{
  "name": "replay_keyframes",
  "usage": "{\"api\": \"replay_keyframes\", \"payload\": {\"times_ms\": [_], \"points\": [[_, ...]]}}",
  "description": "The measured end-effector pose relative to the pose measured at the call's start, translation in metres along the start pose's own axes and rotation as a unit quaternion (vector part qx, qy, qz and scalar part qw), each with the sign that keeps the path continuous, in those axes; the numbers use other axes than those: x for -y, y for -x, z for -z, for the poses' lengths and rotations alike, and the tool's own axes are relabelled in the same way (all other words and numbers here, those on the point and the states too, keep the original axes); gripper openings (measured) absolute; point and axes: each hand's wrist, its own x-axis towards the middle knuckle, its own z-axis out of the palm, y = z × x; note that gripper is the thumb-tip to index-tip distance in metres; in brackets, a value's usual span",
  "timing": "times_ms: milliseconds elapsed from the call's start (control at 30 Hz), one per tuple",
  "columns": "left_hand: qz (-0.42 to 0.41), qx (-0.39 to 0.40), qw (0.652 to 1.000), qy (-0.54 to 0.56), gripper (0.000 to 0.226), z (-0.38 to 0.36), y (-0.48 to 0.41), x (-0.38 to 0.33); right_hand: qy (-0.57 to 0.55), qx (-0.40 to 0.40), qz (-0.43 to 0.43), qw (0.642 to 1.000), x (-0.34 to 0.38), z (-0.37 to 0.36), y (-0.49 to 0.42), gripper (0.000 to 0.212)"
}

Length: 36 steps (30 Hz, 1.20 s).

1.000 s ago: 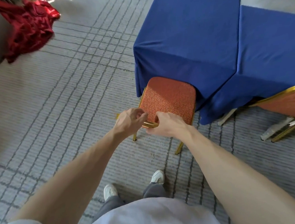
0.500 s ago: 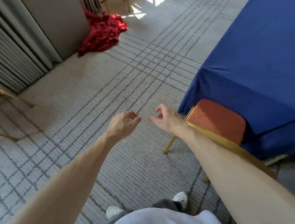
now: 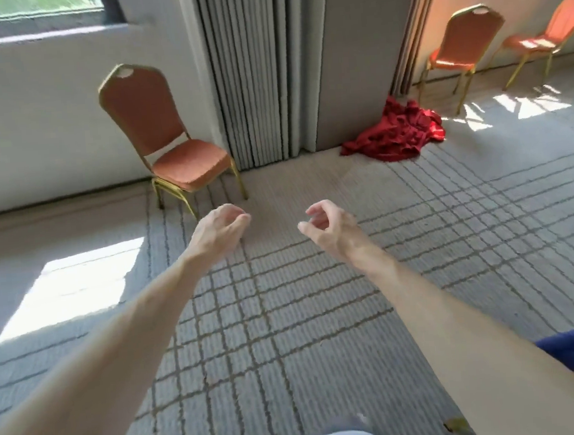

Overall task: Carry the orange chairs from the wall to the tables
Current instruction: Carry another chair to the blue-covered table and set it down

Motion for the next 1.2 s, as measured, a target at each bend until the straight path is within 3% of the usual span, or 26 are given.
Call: {"api": "replay_keyframes", "payload": {"times_ms": [167,367,567,733,933,1033,1200], "points": [[0.076,-0.074,0.994,0.027,0.035,0.083,-0.025,0.092,-0.005,0.057,0.076,0.995,0.082,-0.084,-0.08,0.035],[0.13,-0.133,0.978,0.098,0.031,0.156,-0.084,0.2,0.012,0.112,0.109,0.988,0.157,-0.186,-0.209,0.033],[0.186,-0.105,0.971,0.104,0.034,0.243,-0.154,0.3,-0.031,0.139,0.118,0.983,0.241,-0.285,-0.342,0.035],[0.201,-0.175,0.961,0.078,0.02,0.332,-0.222,0.358,-0.053,0.136,0.114,0.983,0.312,-0.348,-0.429,0.034],[0.204,-0.217,0.949,0.101,0.026,0.406,-0.304,0.426,-0.018,0.156,0.122,0.98,0.367,-0.41,-0.525,0.035],[0.194,-0.22,0.949,0.117,0.032,0.436,-0.353,0.472,-0.001,0.142,0.108,0.984,0.397,-0.448,-0.584,0.033],[0.196,-0.192,0.953,0.126,0.021,0.495,-0.454,0.566,0.031,0.114,0.087,0.989,0.459,-0.505,-0.694,0.043]]}}
